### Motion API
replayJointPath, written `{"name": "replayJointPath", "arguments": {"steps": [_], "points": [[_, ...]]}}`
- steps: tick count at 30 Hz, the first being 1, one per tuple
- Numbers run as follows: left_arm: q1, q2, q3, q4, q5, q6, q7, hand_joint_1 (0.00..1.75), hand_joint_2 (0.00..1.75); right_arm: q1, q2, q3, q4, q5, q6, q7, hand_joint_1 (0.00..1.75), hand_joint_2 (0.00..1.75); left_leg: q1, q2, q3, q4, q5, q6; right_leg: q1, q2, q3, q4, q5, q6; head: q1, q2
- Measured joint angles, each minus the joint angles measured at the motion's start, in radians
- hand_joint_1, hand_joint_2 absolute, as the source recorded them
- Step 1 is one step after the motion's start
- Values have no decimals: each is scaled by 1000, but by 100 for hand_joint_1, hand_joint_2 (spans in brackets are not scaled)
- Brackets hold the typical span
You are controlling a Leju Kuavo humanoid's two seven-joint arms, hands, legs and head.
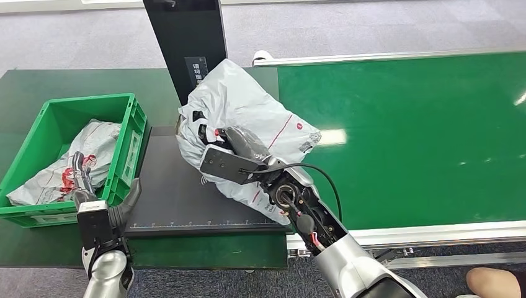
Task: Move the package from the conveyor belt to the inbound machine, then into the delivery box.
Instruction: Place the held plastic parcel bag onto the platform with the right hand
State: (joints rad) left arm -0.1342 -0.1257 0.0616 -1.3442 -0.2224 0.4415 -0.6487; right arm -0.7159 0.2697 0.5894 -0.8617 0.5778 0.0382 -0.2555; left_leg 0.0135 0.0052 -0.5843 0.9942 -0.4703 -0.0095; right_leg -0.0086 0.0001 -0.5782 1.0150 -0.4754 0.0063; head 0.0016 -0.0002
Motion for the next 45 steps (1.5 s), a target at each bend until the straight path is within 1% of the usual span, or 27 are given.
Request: {"name": "replayJointPath", "arguments": {"steps": [4,8,12,16,22,31,39,41,43,45], "points": [[0,0,16,0,-3,-4,2,0,175,-4,9,10,37,-41,1,-9,0,175,0,0,0,0,0,0,0,0,0,0,0,0,0,0],[-2,0,20,2,-13,-10,5,0,175,-7,10,7,63,-108,30,-33,0,0,0,0,0,0,0,0,0,0,0,0,0,0,0,0],[-7,0,24,7,-25,-16,7,0,175,-7,10,-4,79,-180,87,-53,0,0,0,0,0,0,0,0,0,0,0,0,0,0,0,0],[-8,-2,26,9,-41,-18,7,0,175,-7,10,-7,94,-208,112,-59,0,0,0,0,0,0,0,0,0,0,0,0,0,0,0,0],[-7,-7,27,4,-50,-18,7,0,175,-7,9,-10,111,-227,119,-64,0,0,0,0,0,0,0,0,0,0,0,0,0,0,0,0],[-5,-7,39,-46,-62,-20,6,0,175,-5,-3,-24,114,-243,116,-75,0,0,0,0,0,0,0,0,0,0,0,0,0,0,0,0],[-5,-7,41,-64,-66,-24,6,0,175,-5,-9,-27,114,-244,115,-75,0,0,0,0,0,0,0,0,0,0,0,0,0,0,0,0],[-4,-7,40,-70,-85,-43,10,0,175,-5,-10,-28,112,-248,115,-77,0,87,0,0,0,0,0,0,0,0,0,0,0,0,0,0],[-1,-7,29,-80,-133,-83,30,0,175,-2,-13,-33,101,-256,115,-80,0,175,0,0,0,0,0,0,0,0,0,0,0,0,0,0],[4,-7,-1,-90,-201,-144,69,0,175,6,-22,-41,73,-264,114,-82,0,175,0,0,0,0,0,0,0,0,0,-1,0,0,0,0]]}}
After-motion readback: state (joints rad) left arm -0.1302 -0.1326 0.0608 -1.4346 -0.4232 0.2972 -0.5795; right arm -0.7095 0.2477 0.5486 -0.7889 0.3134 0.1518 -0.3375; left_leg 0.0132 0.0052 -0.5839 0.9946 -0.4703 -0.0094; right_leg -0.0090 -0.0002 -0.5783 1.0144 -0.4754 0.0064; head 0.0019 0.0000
